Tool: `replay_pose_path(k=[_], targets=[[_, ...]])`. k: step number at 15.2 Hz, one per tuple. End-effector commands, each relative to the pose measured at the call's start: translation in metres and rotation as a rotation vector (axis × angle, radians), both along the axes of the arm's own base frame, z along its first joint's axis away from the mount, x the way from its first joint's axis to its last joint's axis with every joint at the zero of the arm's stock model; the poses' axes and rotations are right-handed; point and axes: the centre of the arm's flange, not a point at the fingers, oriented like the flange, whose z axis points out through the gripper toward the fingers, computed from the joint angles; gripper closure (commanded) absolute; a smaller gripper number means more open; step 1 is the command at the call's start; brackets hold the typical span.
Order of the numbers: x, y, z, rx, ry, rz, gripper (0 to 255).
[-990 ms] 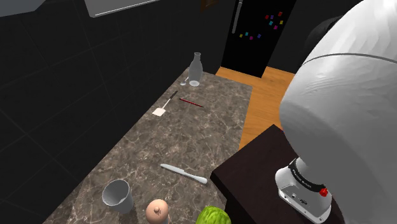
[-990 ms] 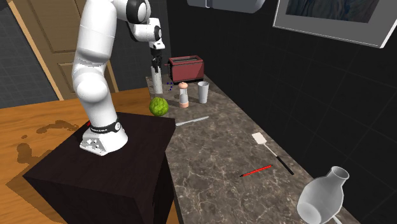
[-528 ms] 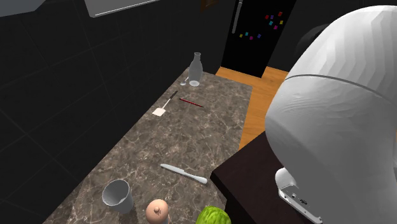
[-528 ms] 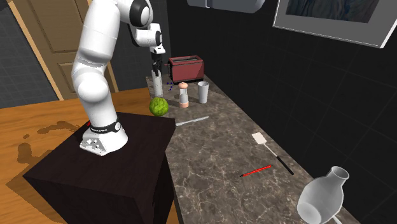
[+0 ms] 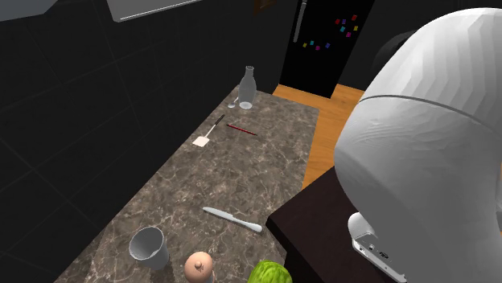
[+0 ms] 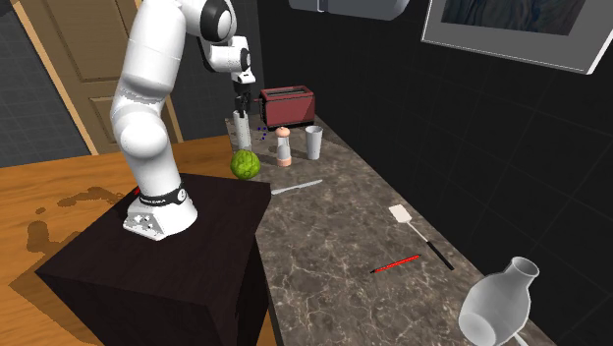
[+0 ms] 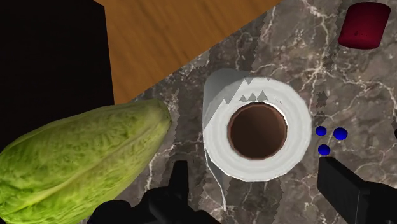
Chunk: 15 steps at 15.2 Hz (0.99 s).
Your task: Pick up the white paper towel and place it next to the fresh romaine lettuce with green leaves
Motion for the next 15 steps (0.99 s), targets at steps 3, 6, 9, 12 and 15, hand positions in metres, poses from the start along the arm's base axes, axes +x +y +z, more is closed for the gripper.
replay_pose_path(k=[3,6,9,12,15], targets=[[0.000,0.000,0.000,0.000,0.000,0.000,0],[0.001,0.000,0.026,0.000,0.000,0.000,0],[0.001,0.001,0.050,0.000,0.000,0.000,0],[0.001,0.001,0.050,0.000,0.000,0.000,0],[0.001,0.001,0.050,0.000,0.000,0.000,0]])
